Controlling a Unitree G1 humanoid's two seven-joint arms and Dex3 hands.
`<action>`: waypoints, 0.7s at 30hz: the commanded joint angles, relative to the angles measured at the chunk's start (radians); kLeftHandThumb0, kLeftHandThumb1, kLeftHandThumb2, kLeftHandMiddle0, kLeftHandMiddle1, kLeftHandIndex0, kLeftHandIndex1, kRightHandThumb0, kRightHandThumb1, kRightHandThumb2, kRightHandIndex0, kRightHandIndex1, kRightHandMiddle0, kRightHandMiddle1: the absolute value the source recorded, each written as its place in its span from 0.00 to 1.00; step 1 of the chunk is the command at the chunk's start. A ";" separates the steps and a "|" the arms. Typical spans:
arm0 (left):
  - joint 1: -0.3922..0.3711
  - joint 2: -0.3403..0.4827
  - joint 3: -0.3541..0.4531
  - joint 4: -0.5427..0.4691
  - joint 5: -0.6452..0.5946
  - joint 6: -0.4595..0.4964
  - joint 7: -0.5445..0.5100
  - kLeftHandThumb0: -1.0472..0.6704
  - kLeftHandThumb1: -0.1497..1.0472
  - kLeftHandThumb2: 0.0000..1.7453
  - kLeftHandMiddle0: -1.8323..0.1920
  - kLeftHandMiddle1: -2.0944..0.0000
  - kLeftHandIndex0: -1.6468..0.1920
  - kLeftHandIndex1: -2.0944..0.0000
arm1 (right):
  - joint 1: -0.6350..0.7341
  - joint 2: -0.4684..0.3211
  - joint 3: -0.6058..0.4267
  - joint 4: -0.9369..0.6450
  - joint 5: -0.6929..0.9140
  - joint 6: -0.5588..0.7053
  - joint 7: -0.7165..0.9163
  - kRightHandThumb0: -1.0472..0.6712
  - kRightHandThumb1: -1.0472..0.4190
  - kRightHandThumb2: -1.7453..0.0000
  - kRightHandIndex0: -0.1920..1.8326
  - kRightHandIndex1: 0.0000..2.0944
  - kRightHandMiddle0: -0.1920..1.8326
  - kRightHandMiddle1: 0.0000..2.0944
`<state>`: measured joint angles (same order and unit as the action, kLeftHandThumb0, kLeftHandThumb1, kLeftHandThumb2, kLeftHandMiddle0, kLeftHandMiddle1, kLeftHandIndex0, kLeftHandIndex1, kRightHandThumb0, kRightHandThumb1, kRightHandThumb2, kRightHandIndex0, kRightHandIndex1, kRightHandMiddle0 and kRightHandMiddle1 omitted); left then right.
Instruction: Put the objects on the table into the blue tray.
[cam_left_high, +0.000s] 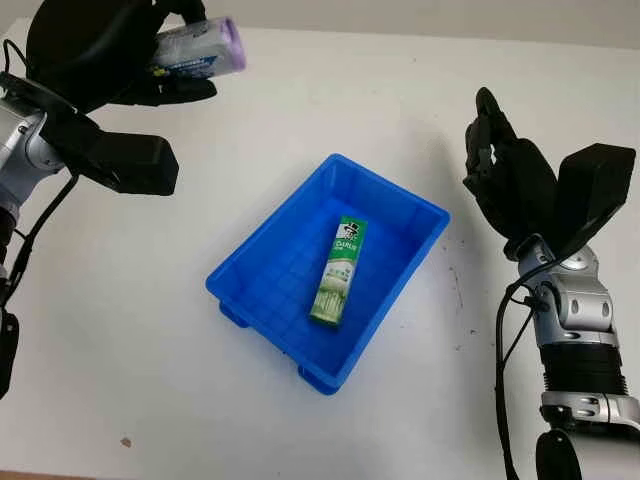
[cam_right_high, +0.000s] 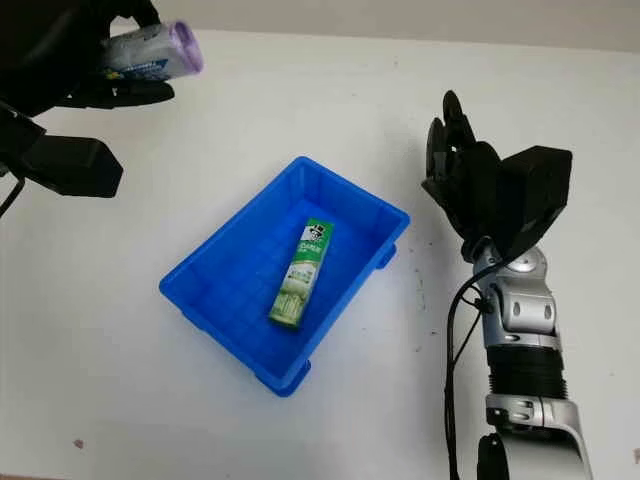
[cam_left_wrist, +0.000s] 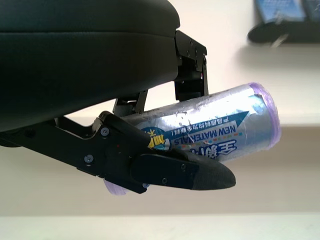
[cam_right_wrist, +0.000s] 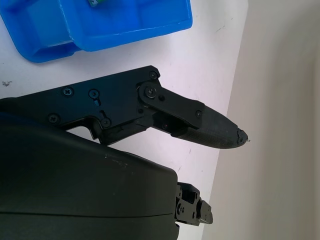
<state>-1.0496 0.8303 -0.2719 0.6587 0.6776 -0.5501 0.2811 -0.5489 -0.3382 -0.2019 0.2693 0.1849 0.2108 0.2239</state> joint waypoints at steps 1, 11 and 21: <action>0.052 0.000 0.058 -0.111 -0.066 0.030 -0.066 0.33 1.00 0.20 0.44 0.00 0.75 0.00 | 0.012 0.002 -0.004 -0.011 0.004 -0.003 0.002 0.21 0.00 0.55 0.00 0.00 0.00 0.00; 0.263 -0.064 0.180 -0.604 -0.427 0.319 -0.575 0.35 1.00 0.18 0.56 0.04 0.69 0.08 | 0.010 0.004 -0.001 -0.014 -0.003 0.003 -0.006 0.21 0.00 0.56 0.00 0.00 0.00 0.00; 0.368 -0.107 0.146 -0.778 -0.596 0.454 -0.901 0.35 1.00 0.19 0.56 0.00 0.70 0.00 | 0.006 0.007 0.004 -0.011 -0.016 0.006 -0.018 0.21 0.00 0.56 0.00 0.00 0.00 0.00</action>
<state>-0.7001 0.7271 -0.1199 -0.0890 0.1081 -0.1179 -0.5941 -0.5464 -0.3303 -0.1957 0.2691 0.1706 0.2177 0.2072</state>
